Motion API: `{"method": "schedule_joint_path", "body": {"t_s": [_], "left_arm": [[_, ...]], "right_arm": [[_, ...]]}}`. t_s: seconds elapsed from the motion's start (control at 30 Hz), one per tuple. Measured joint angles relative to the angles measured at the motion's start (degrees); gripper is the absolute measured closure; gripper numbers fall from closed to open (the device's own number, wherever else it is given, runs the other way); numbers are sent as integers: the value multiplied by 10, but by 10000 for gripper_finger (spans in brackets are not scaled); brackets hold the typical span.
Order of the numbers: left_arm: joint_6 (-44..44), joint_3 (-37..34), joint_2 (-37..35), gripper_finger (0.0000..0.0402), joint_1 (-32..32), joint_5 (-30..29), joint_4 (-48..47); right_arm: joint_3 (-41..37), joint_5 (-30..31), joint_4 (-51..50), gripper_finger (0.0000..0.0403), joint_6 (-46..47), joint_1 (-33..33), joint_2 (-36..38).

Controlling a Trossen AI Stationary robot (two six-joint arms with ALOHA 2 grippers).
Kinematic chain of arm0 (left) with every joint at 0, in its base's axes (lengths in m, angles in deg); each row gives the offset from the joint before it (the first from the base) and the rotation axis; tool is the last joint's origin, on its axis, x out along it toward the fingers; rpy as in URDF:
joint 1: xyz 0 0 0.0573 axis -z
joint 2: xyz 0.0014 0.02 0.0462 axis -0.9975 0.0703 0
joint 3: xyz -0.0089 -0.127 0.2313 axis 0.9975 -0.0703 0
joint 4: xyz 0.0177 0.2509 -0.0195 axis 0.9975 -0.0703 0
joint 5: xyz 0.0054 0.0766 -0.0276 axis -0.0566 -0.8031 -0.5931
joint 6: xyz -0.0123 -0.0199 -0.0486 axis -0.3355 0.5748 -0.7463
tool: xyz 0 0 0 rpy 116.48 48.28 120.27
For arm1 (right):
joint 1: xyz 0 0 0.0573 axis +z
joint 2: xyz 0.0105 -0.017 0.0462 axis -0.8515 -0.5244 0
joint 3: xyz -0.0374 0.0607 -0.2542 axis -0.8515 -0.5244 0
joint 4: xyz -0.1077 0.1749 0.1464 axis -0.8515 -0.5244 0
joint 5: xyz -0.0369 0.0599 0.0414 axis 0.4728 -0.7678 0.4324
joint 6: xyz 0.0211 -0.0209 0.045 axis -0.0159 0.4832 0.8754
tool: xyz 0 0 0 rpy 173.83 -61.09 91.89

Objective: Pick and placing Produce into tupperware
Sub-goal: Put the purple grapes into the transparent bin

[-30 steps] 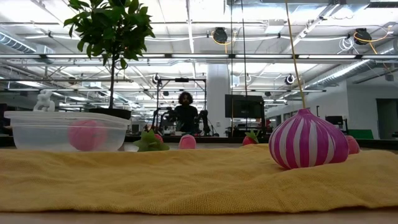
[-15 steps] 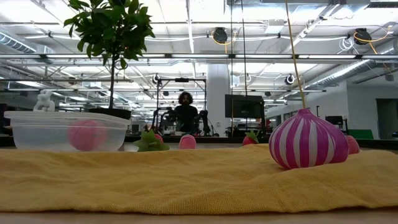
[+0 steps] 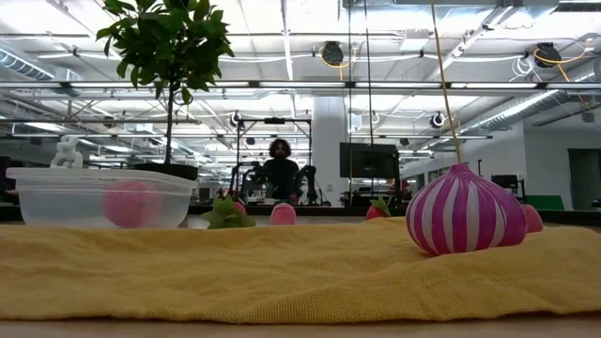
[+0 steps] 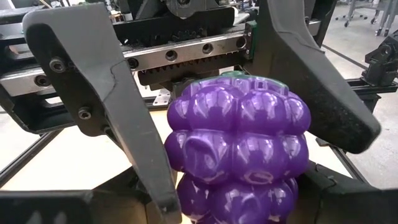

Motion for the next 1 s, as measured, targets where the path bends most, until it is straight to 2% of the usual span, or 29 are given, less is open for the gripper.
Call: {"method": "schedule_joint_path", "body": {"t_s": [0.5, 0.8, 1.0], "left_arm": [[-2, 0, 0, 177, 0, -2, -2], [-4, 0, 0, 177, 0, -2, 0], [-6, 0, 0, 176, 0, -2, 0]], "right_arm": [[0, 1, 0, 142, 0, 0, 4], [0, 46, -2, 142, -32, 14, 12], [0, 49, -2, 138, -40, 14, 12]]}}
